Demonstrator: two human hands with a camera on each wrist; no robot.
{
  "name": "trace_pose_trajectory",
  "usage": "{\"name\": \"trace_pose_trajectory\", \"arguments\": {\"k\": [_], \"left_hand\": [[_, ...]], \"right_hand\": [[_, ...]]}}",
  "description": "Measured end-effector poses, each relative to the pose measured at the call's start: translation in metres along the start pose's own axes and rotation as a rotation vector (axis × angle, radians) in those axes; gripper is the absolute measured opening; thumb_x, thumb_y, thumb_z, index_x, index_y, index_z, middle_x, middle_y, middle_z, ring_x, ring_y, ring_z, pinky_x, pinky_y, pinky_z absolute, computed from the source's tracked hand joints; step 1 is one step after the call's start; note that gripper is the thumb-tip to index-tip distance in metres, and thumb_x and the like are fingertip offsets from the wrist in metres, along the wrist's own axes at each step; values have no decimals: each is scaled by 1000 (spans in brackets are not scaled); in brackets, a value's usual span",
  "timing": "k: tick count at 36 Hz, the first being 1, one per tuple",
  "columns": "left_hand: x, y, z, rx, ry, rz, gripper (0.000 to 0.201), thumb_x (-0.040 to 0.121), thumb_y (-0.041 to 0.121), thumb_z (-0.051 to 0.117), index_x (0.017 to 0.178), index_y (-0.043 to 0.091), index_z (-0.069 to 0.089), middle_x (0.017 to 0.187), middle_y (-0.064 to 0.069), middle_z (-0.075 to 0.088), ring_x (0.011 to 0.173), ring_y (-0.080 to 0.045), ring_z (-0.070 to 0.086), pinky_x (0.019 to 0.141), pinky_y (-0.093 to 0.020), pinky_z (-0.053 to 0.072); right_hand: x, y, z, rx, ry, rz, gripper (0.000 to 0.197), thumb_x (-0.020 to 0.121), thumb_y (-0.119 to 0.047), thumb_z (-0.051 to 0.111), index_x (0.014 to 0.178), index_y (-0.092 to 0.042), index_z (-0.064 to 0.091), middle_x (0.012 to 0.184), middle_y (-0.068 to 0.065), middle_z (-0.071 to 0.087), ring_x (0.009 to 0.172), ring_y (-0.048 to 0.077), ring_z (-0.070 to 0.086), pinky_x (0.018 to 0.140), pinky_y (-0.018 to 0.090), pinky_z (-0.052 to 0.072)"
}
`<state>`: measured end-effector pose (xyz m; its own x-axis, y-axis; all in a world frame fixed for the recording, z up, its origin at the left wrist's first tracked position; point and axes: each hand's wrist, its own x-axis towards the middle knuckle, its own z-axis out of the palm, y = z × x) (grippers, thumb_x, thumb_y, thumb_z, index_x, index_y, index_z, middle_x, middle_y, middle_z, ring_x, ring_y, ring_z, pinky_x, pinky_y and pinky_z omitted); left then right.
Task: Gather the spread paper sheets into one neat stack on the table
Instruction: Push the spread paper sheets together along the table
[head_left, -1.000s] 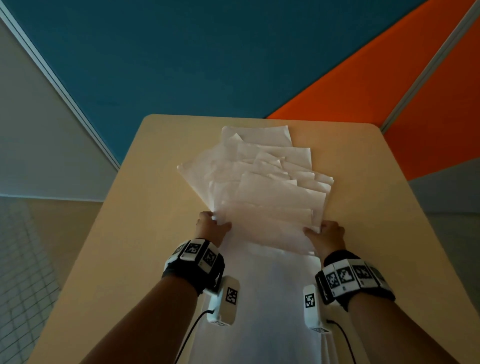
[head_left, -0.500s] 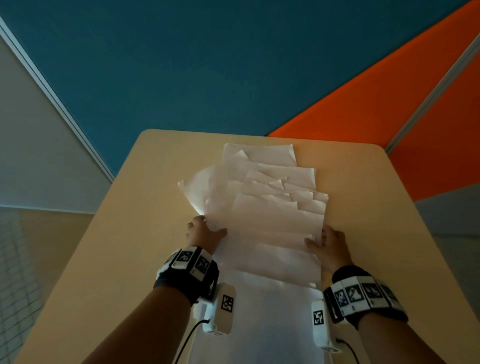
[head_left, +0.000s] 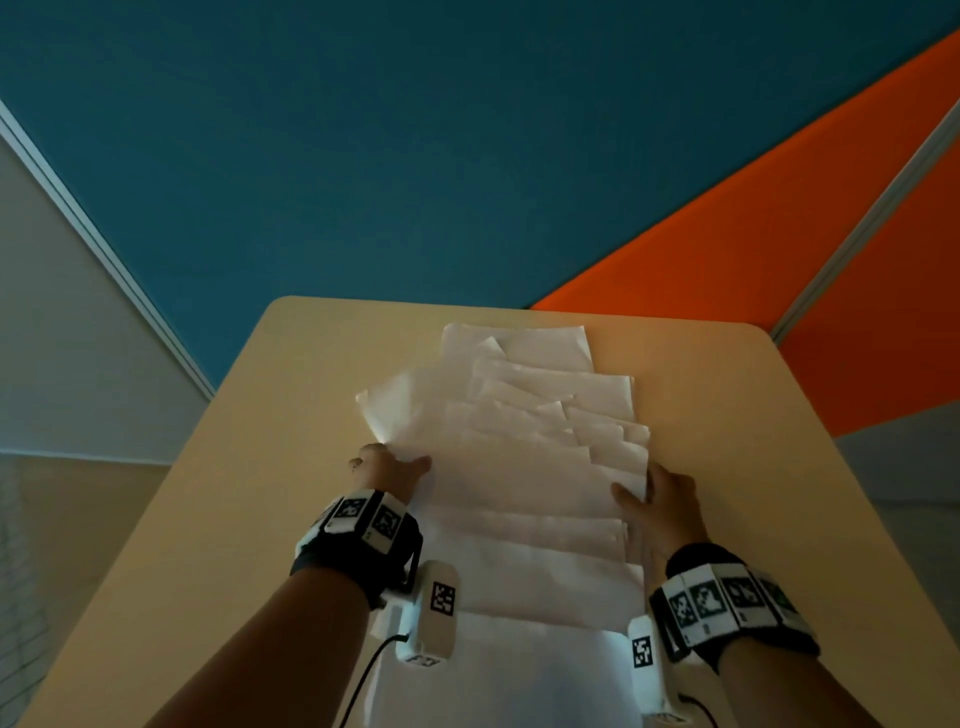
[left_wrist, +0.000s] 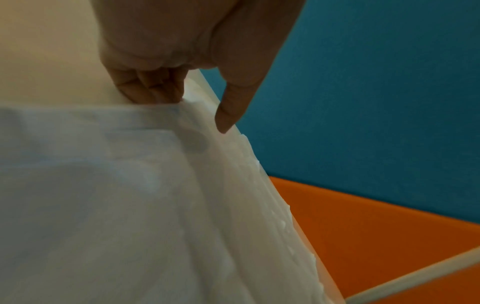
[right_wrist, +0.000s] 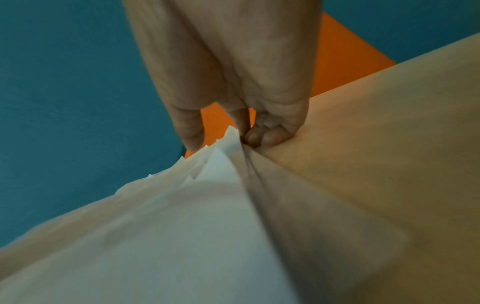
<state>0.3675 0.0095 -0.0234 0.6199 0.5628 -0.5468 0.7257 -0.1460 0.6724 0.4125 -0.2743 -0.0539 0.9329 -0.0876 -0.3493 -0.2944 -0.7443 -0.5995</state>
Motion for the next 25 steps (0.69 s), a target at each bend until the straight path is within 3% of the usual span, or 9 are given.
{"name": "trace_pose_trajectory", "arguments": {"k": [4, 7, 9, 12, 15, 17, 19, 22, 25], "left_hand": [[15, 7, 7, 28, -37, 76, 107, 39, 48, 73, 131, -1, 48, 131, -26, 53, 121, -39, 52, 101, -46, 45], [6, 16, 10, 56, -43, 95, 72, 76, 21, 72, 133, -4, 36, 134, -27, 44, 124, -39, 46, 101, -44, 39], [11, 14, 15, 30, -30, 135, 67, 80, 12, 69, 134, -6, 33, 136, -27, 44, 125, -38, 46, 104, -44, 40], [18, 10, 14, 0, 58, 126, 75, 81, 18, 69, 137, -10, 28, 142, -27, 35, 132, -37, 39, 111, -44, 34], [19, 10, 13, 63, 94, 115, 79, 84, 29, 65, 140, -13, 28, 147, -24, 27, 136, -37, 31, 114, -40, 27], [16, 12, 18, 72, 75, 152, 77, 84, 27, 65, 140, -10, 28, 145, -25, 30, 134, -38, 33, 113, -41, 29], [14, 15, 24, 55, 39, 190, 74, 84, 22, 65, 141, -7, 27, 143, -25, 33, 133, -39, 36, 111, -44, 32], [10, 16, 30, 131, -48, 287, 65, 88, 21, 60, 142, 2, 29, 142, -23, 39, 131, -36, 39, 106, -42, 34], [12, 14, 28, 146, -97, 349, 63, 89, 21, 59, 142, 5, 31, 142, -20, 43, 128, -34, 44, 104, -39, 36]], "right_hand": [[-9, -22, 3, -21, -56, -43, 67, 86, -29, 61, 143, -14, 30, 144, 17, 34, 131, 36, 36, 113, 47, 31], [-10, -25, 2, 13, -67, -76, 67, 88, -26, 60, 144, -11, 27, 146, 15, 32, 134, 32, 35, 113, 44, 30], [-4, -23, -4, 45, -40, -42, 55, 88, -26, 59, 137, -9, 39, 139, 18, 40, 125, 33, 44, 106, 41, 37], [5, -17, -13, 68, 19, 23, 36, 89, -28, 57, 117, -7, 51, 126, 18, 45, 101, 29, 50, 90, 33, 39], [8, -19, -13, 23, 54, 35, 22, 89, -32, 55, 99, -15, 45, 112, 16, 43, 113, 38, 47, 92, 38, 38], [8, -26, -9, -13, 13, 27, 34, 91, -32, 51, 120, -14, 48, 125, 20, 42, 125, 40, 39, 102, 41, 34], [5, -36, -4, -32, -41, 20, 51, 94, -30, 47, 141, -13, 33, 143, 21, 30, 132, 38, 30, 111, 42, 26], [3, -45, 0, -112, -109, -18, 55, 96, -30, 42, 145, -14, 24, 147, 19, 23, 134, 37, 25, 114, 40, 20], [7, -43, -3, -109, -145, -14, 53, 96, -32, 43, 144, -15, 28, 147, 18, 24, 135, 36, 26, 114, 40, 21]]}}
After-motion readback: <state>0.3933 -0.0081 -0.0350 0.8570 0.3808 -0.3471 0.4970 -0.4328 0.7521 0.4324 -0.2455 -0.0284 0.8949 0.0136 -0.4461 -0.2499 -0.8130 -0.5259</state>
